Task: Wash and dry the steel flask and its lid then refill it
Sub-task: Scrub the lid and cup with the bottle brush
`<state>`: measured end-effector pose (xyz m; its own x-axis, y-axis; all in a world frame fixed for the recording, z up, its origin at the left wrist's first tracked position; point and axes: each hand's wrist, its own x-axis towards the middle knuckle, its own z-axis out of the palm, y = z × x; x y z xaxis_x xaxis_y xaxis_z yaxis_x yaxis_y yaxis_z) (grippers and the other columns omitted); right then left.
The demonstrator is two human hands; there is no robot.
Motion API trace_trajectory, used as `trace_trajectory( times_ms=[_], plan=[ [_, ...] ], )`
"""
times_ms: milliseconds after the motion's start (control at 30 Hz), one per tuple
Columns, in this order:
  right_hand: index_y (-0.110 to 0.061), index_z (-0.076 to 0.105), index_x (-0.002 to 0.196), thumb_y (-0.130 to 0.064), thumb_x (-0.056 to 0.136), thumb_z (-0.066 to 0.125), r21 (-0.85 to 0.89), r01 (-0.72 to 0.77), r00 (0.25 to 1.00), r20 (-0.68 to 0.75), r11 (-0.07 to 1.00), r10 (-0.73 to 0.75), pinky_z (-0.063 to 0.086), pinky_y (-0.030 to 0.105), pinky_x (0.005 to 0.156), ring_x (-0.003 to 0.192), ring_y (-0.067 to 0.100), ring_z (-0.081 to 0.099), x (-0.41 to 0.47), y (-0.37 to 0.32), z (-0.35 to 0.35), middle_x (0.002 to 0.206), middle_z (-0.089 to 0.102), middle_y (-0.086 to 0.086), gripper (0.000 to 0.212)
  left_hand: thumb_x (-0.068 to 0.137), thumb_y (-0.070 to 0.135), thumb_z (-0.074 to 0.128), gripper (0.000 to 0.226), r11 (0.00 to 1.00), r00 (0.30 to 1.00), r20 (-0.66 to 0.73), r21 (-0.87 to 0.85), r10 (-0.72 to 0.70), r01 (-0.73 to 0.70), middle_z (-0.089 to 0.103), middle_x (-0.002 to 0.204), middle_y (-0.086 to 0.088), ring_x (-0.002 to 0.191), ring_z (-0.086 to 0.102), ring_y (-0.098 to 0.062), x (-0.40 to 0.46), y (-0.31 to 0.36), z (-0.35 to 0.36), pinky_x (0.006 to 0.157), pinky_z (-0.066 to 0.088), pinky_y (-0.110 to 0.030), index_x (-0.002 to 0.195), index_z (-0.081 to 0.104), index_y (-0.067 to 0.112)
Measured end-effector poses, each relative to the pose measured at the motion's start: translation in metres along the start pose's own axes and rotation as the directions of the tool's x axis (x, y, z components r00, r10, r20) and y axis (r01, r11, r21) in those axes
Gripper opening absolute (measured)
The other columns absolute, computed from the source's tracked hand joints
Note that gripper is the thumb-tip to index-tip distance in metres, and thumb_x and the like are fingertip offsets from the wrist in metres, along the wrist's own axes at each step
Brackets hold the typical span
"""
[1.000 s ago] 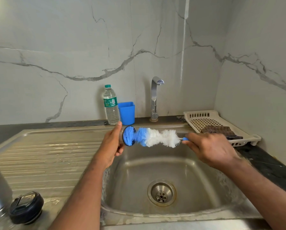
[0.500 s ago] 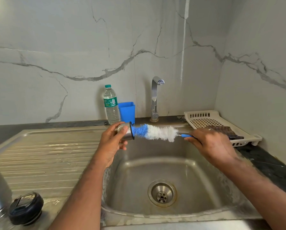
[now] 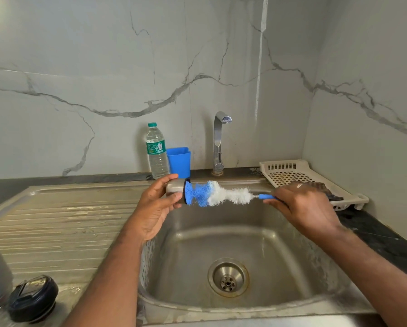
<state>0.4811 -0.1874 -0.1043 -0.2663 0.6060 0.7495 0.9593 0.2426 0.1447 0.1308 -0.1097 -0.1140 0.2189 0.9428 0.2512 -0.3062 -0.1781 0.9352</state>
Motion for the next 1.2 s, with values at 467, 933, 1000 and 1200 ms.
trace_trajectory(
  times_ms=[467,933,1000,1200],
  plan=[
    [-0.031,0.055,0.088,-0.052,0.097,0.057,0.381,-0.256,0.919,0.382,0.889,0.101,0.039,0.031,0.052,0.055,0.008,0.049,-0.004,-0.007,0.0,0.063,0.056,-0.006,0.022,0.076,-0.009,0.068,0.057,0.969,0.998,-0.024,-0.242,0.05,-0.054,0.066,0.125,-0.015,0.109,0.068,-0.026,0.001,0.004,0.006,0.094,0.059,-0.041,0.128,0.059,0.012],
    [-0.025,0.057,0.076,-0.064,0.095,0.035,0.302,-0.19,0.904,0.424,0.934,0.047,0.033,0.026,0.049,0.052,0.008,0.049,0.0,-0.01,0.002,0.059,0.052,-0.008,0.048,0.084,0.016,0.066,0.048,0.98,0.995,-0.094,-0.195,0.032,-0.049,0.07,0.111,-0.015,0.097,0.07,-0.024,0.002,0.012,0.002,0.087,0.06,-0.04,0.132,0.061,0.014],
    [-0.024,0.064,0.075,-0.062,0.093,0.04,0.476,-0.339,0.818,0.575,0.811,0.004,0.036,0.023,0.054,0.053,0.005,0.046,-0.002,-0.014,0.0,0.06,0.054,-0.008,0.048,0.089,0.03,0.061,0.045,0.97,0.995,-0.09,-0.241,-0.032,0.009,0.072,0.114,-0.018,0.1,0.071,-0.025,0.001,0.011,0.004,0.078,0.062,-0.035,0.129,0.061,0.008],
    [-0.023,0.048,0.072,-0.052,0.1,0.048,0.328,-0.248,0.923,0.366,0.912,0.12,0.039,0.036,0.054,0.053,0.011,0.046,-0.003,-0.022,0.0,0.057,0.049,-0.005,0.04,0.087,0.0,0.07,0.04,0.986,0.976,-0.203,-0.126,0.081,-0.108,0.071,0.118,-0.006,0.108,0.071,-0.027,0.004,0.002,0.016,0.089,0.06,-0.04,0.123,0.06,0.014]
  ],
)
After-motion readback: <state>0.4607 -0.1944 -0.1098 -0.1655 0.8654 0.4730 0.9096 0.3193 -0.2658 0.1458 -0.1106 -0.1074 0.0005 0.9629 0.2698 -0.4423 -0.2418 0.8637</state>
